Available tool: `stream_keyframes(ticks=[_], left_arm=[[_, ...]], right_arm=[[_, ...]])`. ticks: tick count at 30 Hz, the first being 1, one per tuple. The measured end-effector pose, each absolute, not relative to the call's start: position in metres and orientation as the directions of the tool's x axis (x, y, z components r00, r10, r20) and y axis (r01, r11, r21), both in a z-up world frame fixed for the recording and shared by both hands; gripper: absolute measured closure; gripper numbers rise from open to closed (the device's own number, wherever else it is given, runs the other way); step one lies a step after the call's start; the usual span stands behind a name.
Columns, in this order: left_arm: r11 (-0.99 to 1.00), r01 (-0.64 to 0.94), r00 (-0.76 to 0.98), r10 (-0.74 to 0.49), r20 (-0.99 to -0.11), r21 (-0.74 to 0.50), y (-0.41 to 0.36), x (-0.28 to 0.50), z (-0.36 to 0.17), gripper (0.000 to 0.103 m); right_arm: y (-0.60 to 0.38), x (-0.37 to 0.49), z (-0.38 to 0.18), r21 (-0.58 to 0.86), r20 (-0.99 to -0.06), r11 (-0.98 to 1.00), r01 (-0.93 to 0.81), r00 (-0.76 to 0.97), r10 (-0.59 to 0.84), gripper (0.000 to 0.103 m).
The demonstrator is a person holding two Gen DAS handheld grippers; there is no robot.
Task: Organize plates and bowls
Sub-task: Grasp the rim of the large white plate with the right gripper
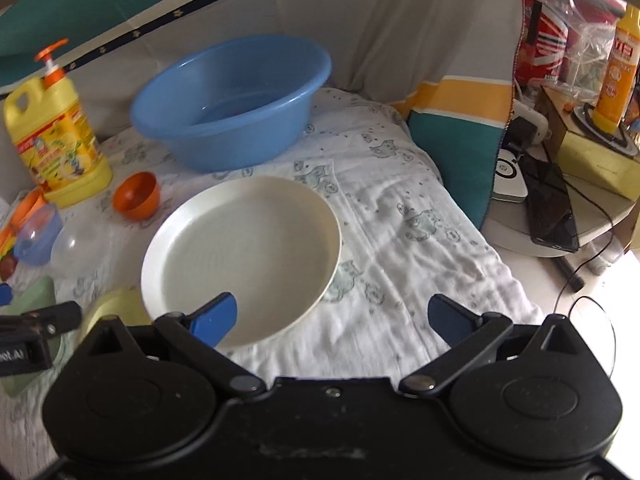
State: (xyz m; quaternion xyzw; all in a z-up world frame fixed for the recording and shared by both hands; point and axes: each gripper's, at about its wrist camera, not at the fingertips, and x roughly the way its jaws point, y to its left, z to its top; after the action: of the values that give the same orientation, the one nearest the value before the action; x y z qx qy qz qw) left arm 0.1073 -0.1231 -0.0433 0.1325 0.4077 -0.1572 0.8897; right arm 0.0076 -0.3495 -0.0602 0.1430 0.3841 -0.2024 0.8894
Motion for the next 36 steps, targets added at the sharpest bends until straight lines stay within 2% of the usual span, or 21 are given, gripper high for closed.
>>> stream_keyframes(ticks=[2, 4, 5, 11, 15, 16, 19, 21, 25, 27, 29, 36], left_arm=[[0.909, 0.403, 0.610, -0.185, -0.770, 0.101, -0.138, 0.118, -0.049, 0.000], [0.906, 0.411, 0.604, -0.188, -0.774, 0.101, -0.151, 0.129, -0.056, 0.005], [0.903, 0.417, 0.598, -0.187, -0.779, 0.103, -0.157, 0.134, -0.060, 0.012], [0.881, 0.470, 0.525, -0.229, -0.820, 0.056, -0.181, 0.160, -0.083, 0.050], [0.879, 0.476, 0.500, -0.234, -0.834, 0.039, -0.189, 0.171, -0.094, 0.059], [0.878, 0.477, 0.496, -0.232, -0.837, 0.039, -0.190, 0.173, -0.097, 0.060], [0.874, 0.484, 0.496, -0.238, -0.835, 0.038, -0.193, 0.175, -0.102, 0.061], [0.867, 0.498, 0.496, -0.253, -0.830, 0.034, -0.195, 0.175, -0.102, 0.067], [0.864, 0.501, 0.515, -0.245, -0.821, 0.056, -0.198, 0.173, -0.103, 0.070], [0.869, 0.491, 0.521, -0.231, -0.822, 0.067, -0.198, 0.174, -0.102, 0.076], [0.868, 0.490, 0.518, -0.221, -0.826, 0.075, -0.197, 0.173, -0.100, 0.079], [0.870, 0.486, 0.527, -0.222, -0.820, 0.077, -0.186, 0.153, -0.082, 0.080]], right_arm=[[-0.359, 0.014, -0.064, 0.122, -0.740, 0.876, 0.466, 0.631, -0.233, 0.012], [-0.366, 0.024, -0.069, 0.131, -0.740, 0.877, 0.463, 0.635, -0.225, 0.019], [-0.370, 0.027, -0.071, 0.137, -0.741, 0.877, 0.460, 0.635, -0.217, 0.027], [-0.381, 0.050, -0.088, 0.157, -0.759, 0.888, 0.433, 0.628, -0.173, 0.046], [-0.384, 0.061, -0.098, 0.166, -0.762, 0.899, 0.406, 0.631, -0.144, 0.059], [-0.384, 0.064, -0.100, 0.163, -0.765, 0.901, 0.401, 0.628, -0.141, 0.066], [-0.383, 0.071, -0.104, 0.152, -0.760, 0.909, 0.389, 0.633, -0.144, 0.067], [-0.382, 0.075, -0.104, 0.153, -0.755, 0.912, 0.380, 0.640, -0.141, 0.067], [-0.376, 0.080, -0.102, 0.128, -0.751, 0.917, 0.378, 0.640, -0.160, 0.067], [-0.375, 0.082, -0.101, 0.131, -0.754, 0.913, 0.386, 0.637, -0.161, 0.067], [-0.374, 0.081, -0.099, 0.132, -0.755, 0.909, 0.395, 0.634, -0.166, 0.067], [-0.364, 0.064, -0.082, 0.137, -0.747, 0.907, 0.399, 0.643, -0.171, 0.067]])
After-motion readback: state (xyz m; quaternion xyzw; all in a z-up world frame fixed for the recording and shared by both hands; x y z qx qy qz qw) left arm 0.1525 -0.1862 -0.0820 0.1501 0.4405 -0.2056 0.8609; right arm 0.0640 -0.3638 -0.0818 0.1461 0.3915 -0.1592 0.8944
